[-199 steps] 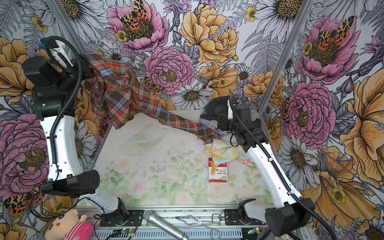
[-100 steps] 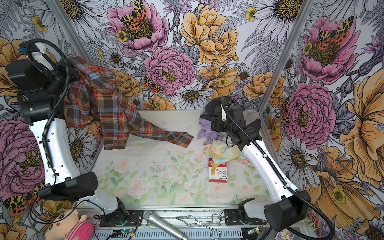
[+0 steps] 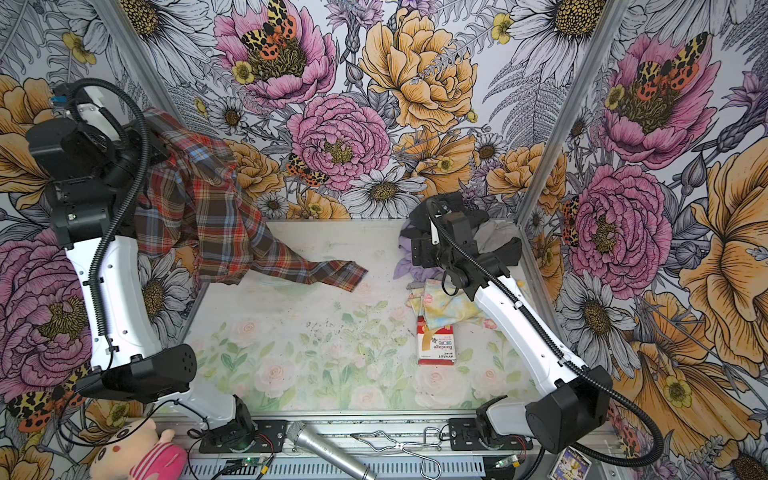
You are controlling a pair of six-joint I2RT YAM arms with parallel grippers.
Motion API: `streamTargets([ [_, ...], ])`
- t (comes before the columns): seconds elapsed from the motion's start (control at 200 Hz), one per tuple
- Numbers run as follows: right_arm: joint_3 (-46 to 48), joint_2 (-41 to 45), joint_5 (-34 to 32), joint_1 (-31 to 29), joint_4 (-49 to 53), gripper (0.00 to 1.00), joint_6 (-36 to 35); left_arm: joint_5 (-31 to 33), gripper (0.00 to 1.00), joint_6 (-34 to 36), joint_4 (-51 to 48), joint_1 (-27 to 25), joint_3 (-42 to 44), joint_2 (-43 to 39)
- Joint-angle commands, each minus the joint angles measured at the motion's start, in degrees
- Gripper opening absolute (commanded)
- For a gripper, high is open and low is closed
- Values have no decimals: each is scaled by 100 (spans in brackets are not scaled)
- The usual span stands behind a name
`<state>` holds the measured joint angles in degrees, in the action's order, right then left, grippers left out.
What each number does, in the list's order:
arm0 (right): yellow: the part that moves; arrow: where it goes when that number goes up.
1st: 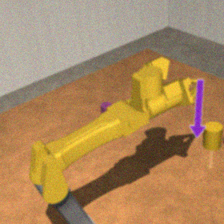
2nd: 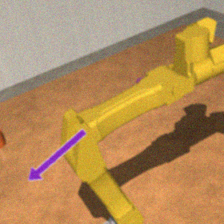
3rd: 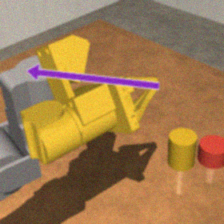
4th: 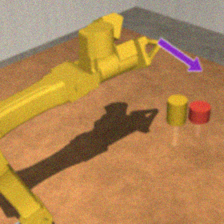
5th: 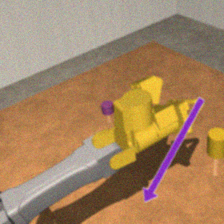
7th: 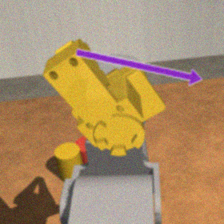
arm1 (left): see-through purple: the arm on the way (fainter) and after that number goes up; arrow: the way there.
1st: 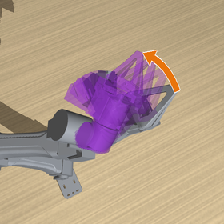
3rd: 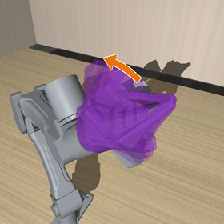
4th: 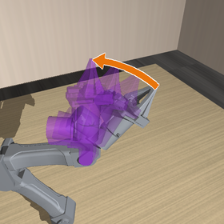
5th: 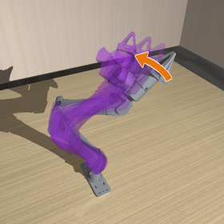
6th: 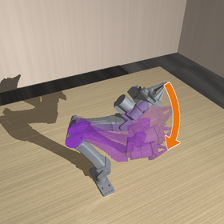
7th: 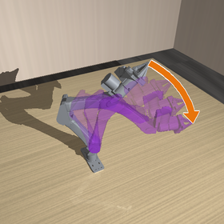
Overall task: Pick out a specific cloth from the pile
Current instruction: 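Carry the plaid shirt away with the left gripper while the right releases, then lower the plaid shirt onto the table with the left gripper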
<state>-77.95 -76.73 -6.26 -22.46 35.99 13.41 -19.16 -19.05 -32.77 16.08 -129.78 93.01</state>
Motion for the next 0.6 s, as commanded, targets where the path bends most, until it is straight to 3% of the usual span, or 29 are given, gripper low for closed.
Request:
streamTargets([
  [0.0, -107, 43, -151, -22, -30, 92, -35, 337, 0, 336, 179, -538, 228, 72],
  [0.265, 11, 52, -426, -21, -39, 92, 1, 905, 0, 616, 337, -1964, 1076, 329],
  [0.595, 145, 79, -600, 5, -47, 92, 20, 983, 0, 109, 1335, -2798, 3149, 840],
])
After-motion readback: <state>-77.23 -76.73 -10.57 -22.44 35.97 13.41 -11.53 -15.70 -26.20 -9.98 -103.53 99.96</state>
